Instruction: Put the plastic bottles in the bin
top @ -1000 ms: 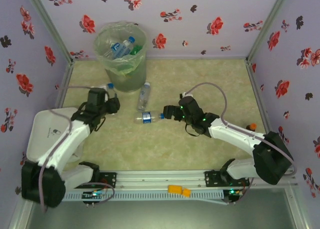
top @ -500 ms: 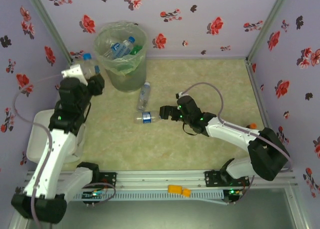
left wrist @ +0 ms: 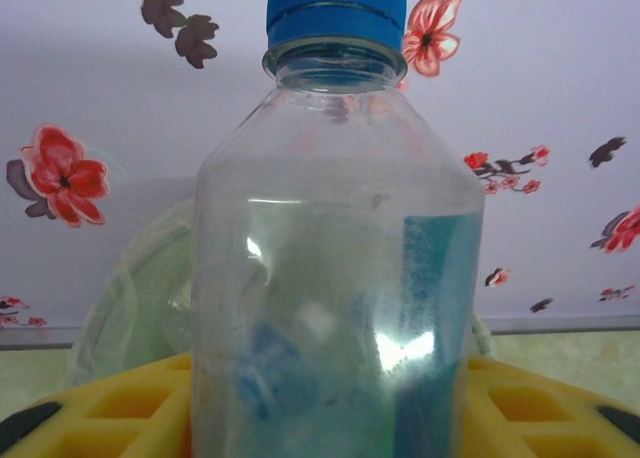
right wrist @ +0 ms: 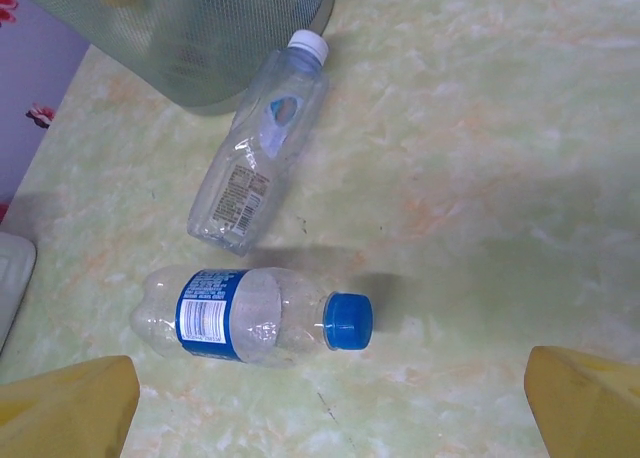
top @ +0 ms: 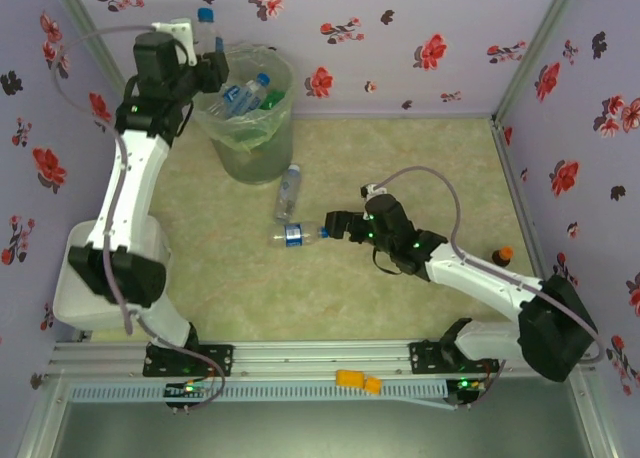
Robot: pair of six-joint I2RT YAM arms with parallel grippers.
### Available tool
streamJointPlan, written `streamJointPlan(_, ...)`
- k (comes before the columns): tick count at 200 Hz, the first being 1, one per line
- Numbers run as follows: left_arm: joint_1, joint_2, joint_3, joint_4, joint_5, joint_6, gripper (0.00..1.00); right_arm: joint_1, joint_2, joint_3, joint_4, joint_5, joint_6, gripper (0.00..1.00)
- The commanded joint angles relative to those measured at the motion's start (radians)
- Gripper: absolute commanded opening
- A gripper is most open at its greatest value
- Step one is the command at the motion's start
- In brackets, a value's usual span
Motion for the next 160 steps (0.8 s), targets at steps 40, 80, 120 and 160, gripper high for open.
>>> streamJointPlan(40,0.032,0.280,0.326,-0.292,-0.051,0.165,0.59,0.002,-0.077,-0.034,-0.048,0.056,-0.005,1.00)
streamJointPlan(80,0.032,0.328,0.398,-0.326,-0.080,0.150,1.00,0.002,-0.101,-0.047,-0.062,0.066,0.005,1.00)
streamJointPlan(120,0.023,0.243,0.363,-0.302,-0.072,0.119,1.00,0.002,-0.100,-0.047,-0.056,0.079,0.005,1.00)
streamJointPlan(160,-0.023,0.044,0.146,-0.182,-0.014,0.085,1.00,0.001,-0.058,-0.031,-0.048,0.070,0.010,1.00)
